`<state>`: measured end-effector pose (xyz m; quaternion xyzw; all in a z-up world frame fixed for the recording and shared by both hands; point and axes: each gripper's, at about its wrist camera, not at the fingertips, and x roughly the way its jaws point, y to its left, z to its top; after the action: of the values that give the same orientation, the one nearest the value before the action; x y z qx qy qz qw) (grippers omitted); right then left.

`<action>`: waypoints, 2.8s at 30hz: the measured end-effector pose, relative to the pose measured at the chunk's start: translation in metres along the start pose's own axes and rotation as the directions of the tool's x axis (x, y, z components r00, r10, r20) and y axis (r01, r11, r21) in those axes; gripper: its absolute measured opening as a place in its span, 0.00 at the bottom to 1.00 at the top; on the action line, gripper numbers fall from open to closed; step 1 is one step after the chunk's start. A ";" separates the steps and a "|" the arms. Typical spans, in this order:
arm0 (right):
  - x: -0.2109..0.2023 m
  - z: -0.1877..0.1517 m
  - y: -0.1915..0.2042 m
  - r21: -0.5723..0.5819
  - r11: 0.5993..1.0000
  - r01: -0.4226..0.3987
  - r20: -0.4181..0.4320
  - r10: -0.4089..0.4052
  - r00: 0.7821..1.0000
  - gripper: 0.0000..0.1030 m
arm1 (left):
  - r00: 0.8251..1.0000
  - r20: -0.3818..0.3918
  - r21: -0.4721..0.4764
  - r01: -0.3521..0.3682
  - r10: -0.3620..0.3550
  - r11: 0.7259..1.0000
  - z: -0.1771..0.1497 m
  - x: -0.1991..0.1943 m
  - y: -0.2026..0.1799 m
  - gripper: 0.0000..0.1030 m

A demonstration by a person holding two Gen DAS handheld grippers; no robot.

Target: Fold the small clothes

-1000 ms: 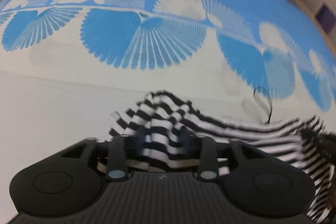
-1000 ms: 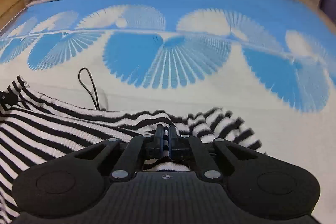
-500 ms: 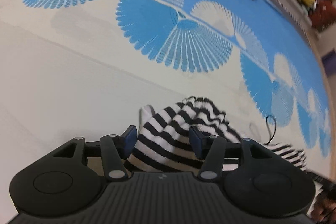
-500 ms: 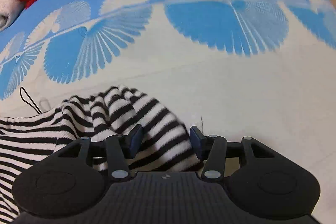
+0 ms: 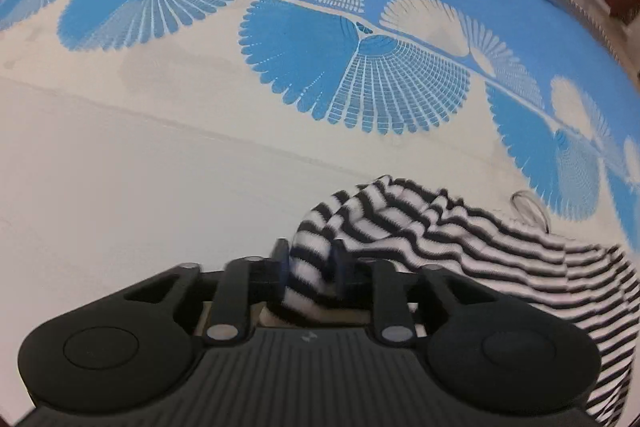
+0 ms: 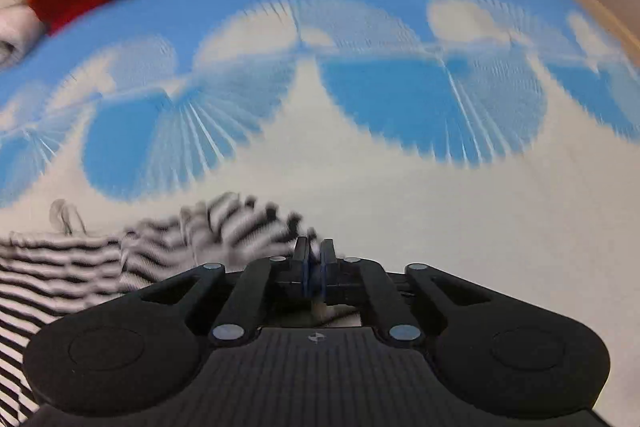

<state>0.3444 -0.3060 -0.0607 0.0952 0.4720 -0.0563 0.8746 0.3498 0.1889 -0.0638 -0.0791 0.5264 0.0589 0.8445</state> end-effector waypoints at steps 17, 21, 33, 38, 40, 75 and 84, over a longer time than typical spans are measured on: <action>-0.135 -0.079 -0.065 0.042 0.991 -0.128 0.009 0.127 0.992 0.56 | 0.980 -0.072 -0.092 0.180 -0.187 0.979 -0.084 -0.107 0.066 0.48; -0.112 -0.106 -0.082 0.142 0.984 -0.110 -0.134 0.129 0.983 0.55 | 0.957 -0.210 -0.148 0.169 -0.198 0.974 -0.123 -0.066 0.066 0.50; -0.113 -0.125 -0.076 0.126 0.976 -0.176 -0.140 0.194 0.971 0.10 | 0.970 -0.088 -0.036 0.225 -0.228 0.974 -0.135 -0.085 0.072 0.03; -0.130 -0.126 -0.106 0.185 0.965 -0.185 -0.110 0.207 0.972 0.07 | 0.978 -0.152 -0.017 0.143 -0.144 0.990 -0.148 -0.080 0.083 0.04; -0.114 -0.136 -0.098 0.109 0.987 -0.121 -0.215 0.142 0.966 0.07 | 0.974 -0.200 0.036 0.114 -0.105 0.993 -0.153 -0.073 0.074 0.05; -0.132 -0.123 0.048 -0.213 0.953 -0.214 0.100 0.239 0.966 0.44 | 0.997 0.009 0.119 0.079 -0.081 0.990 -0.144 -0.103 -0.020 0.26; -0.080 -0.143 0.104 -0.422 0.907 -0.001 -0.077 -0.035 0.996 0.54 | 0.994 0.022 0.194 0.099 -0.105 0.976 -0.144 -0.102 -0.045 0.31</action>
<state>0.2040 -0.1722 -0.0583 -0.0977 0.5097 0.0436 0.8537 0.1865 0.1152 -0.0317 -0.0229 0.5114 -0.0343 0.8584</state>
